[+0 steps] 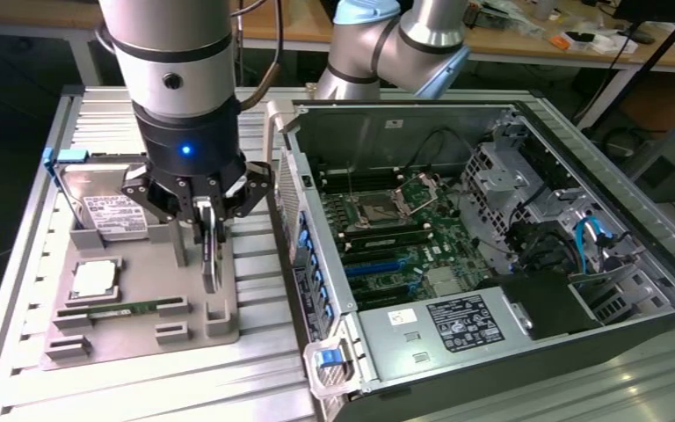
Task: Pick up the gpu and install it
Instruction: 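Pick up the gpu and move the gpu toward the slot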
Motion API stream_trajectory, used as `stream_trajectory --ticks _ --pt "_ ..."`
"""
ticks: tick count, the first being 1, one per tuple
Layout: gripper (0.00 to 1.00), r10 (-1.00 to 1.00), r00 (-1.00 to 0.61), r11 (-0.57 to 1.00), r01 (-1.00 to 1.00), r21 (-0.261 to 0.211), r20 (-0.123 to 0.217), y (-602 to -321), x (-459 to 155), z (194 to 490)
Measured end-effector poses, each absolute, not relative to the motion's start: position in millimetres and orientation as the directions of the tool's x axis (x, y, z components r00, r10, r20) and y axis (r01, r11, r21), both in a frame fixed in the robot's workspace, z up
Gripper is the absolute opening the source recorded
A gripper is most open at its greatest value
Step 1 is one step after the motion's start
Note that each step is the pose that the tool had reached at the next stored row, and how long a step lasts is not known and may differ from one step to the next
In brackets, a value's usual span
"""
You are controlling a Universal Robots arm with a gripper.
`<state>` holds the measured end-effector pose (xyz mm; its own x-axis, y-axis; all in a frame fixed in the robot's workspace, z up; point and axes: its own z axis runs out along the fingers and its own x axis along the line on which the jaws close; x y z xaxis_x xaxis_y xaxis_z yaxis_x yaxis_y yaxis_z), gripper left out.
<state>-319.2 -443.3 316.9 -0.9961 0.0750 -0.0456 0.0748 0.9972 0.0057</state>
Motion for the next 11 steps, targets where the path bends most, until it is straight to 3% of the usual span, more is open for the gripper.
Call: stream_trajectory --ticks 11 --pt "0.27 0.075 -0.996 0.997 0.075 0.006 -0.043 -443.3 -319.2 324.8"
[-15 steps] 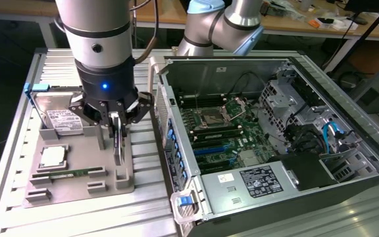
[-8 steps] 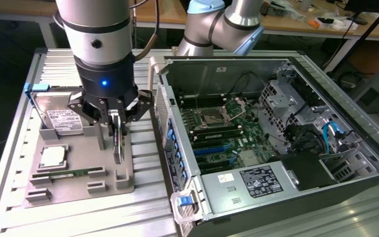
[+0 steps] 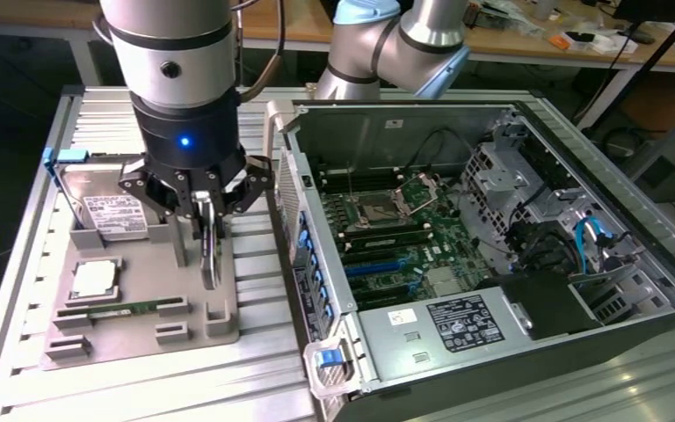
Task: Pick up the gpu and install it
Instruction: 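Pick up the gpu and move the gpu toward the slot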
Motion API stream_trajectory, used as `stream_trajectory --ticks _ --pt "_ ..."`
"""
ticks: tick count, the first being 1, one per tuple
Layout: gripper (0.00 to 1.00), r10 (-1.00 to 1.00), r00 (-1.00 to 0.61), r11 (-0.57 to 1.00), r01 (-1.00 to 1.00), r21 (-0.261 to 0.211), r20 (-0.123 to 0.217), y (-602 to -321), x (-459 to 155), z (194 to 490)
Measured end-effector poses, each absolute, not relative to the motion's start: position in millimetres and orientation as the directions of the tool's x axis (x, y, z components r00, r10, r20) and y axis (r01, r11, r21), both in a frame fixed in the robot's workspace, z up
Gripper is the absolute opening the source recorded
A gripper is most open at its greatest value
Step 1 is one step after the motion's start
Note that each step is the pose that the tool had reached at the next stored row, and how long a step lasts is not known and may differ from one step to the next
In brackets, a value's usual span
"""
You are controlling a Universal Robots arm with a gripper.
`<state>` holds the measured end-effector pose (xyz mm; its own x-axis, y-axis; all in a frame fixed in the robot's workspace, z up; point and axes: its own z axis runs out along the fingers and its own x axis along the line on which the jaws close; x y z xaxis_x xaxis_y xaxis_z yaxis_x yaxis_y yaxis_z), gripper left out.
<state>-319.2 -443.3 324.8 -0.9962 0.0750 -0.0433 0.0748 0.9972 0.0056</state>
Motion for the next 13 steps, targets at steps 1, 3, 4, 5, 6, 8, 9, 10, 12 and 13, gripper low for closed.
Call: stream_trajectory --ticks 1,3,4,5,6,8,9,10,12,13 --pt "0.27 0.075 -0.996 0.997 0.075 0.006 -0.043 -443.4 -319.2 325.8" --pt "0.27 0.075 -0.996 0.997 0.075 0.006 -0.042 -443.3 -319.2 327.8" --pt "0.27 0.075 -0.996 0.997 0.075 0.005 -0.042 -443.4 -319.2 328.9" --pt "0.27 0.075 -0.996 0.997 0.075 0.005 -0.042 -443.4 -319.2 330.0" --pt "0.27 0.075 -0.996 0.997 0.075 0.006 -0.042 -443.4 -319.2 331.0" --pt "0.27 0.075 -0.996 0.997 0.075 0.005 -0.041 -443.4 -319.2 333.2" --pt "0.27 0.075 -0.996 0.997 0.075 0.005 -0.041 -443.4 -319.2 334.4" --pt "0.27 0.075 -0.996 0.997 0.075 0.005 -0.04 -443.4 -319.2 335.6" --pt "0.27 0.075 -0.996 0.997 0.075 0.005 -0.04 -443.4 -319.2 337.9" --pt "0.27 0.075 -0.996 0.997 0.075 0.005 -0.04 -443.4 -319.2 339.1"
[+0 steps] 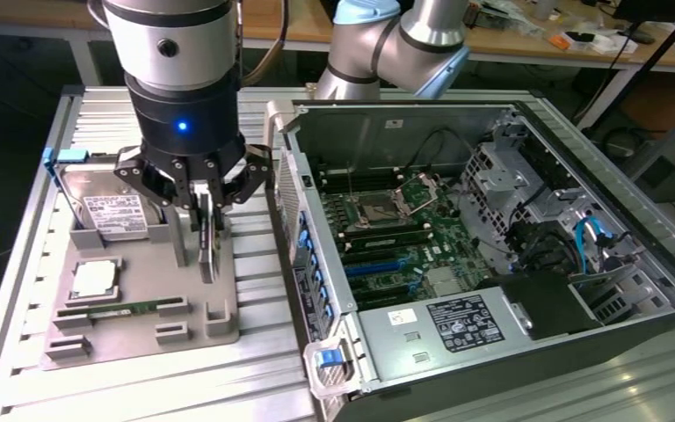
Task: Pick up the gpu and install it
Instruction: 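Pick up the gpu and move the gpu toward the slot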
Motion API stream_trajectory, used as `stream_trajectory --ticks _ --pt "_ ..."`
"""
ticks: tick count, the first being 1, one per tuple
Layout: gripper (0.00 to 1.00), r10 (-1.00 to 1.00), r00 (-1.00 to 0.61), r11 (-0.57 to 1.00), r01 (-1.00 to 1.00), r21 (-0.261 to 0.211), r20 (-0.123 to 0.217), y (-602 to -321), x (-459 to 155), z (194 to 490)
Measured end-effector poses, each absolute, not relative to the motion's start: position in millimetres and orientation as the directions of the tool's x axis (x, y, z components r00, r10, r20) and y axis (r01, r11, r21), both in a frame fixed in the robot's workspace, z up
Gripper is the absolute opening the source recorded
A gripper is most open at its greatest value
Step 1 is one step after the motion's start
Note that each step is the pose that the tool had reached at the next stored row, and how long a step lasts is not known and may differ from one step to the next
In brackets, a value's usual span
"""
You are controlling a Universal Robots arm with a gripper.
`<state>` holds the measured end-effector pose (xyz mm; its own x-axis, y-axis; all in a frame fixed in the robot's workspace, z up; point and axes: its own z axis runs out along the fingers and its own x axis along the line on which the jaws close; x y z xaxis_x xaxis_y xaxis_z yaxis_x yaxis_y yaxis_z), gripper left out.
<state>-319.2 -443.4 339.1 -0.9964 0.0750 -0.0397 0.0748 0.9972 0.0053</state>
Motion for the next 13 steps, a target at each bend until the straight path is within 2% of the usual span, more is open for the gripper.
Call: stream_trajectory --ticks 13 --pt "0.27 0.075 -0.997 0.997 0.075 0.005 -0.036 -443.5 -319.2 353.3"
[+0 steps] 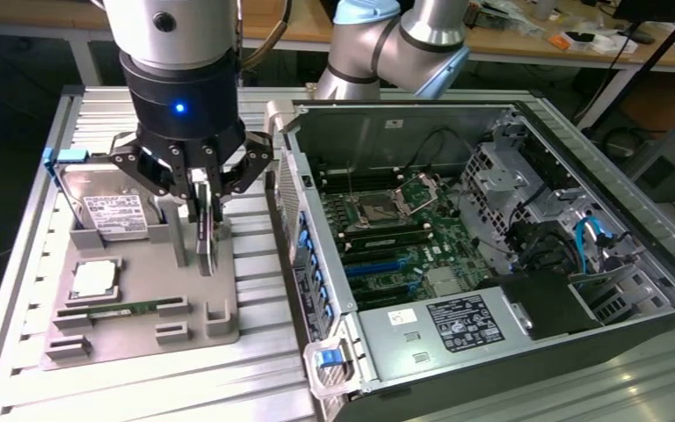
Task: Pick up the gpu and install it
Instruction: 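Pick up the gpu and move the gpu toward the slot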
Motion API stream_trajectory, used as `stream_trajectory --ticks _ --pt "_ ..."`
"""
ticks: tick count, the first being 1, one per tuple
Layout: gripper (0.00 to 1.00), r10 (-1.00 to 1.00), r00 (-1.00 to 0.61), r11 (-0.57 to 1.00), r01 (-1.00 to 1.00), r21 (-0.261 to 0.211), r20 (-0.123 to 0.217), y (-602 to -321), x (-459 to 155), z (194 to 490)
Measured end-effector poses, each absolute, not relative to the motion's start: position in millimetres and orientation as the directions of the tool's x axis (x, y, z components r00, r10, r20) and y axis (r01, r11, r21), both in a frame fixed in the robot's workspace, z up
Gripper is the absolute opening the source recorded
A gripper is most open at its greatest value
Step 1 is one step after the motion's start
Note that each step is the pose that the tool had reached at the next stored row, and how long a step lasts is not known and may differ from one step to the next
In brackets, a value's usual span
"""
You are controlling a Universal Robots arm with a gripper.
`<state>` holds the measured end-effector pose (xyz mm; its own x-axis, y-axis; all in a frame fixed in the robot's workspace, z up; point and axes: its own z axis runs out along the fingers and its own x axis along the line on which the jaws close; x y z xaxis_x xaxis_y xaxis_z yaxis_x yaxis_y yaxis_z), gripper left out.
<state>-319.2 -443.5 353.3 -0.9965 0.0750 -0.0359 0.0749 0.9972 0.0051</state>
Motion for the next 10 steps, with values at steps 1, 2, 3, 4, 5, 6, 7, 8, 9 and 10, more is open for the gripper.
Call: stream_trajectory --ticks 1,2,3,4,5,6,7,8,9,10 --pt "0.27 0.075 -0.997 0.997 0.075 0.005 -0.035 -443.5 -319.2 354.4" --pt "0.27 0.075 -0.997 0.997 0.075 0.005 -0.035 -443.4 -319.2 355.5" --pt "0.27 0.075 -0.997 0.997 0.075 0.005 -0.035 -443.4 -319.2 356.6" --pt "0.27 0.075 -0.997 0.997 0.075 0.005 -0.035 -443.5 -319.2 357.7" --pt "0.27 0.075 -0.997 0.997 0.075 0.005 -0.034 -443.5 -319.2 358.9" --pt "0.27 0.075 -0.997 0.997 0.075 0.005 -0.034 -443.4 -319.2 360.2" --pt "0.27 0.075 -0.997 0.997 0.075 0.005 -0.034 -443.4 -319.2 361.9" --pt "0.27 0.075 -0.997 0.997 0.075 0.005 -0.034 -443.5 -319.2 363.2" --pt "0.27 0.075 -0.997 0.997 0.075 0.005 -0.034 -443.5 -319.2 364.0" --pt "0.27 0.075 -0.997 0.997 0.075 0.005 -0.034 -443.4 -319.2 364.7"
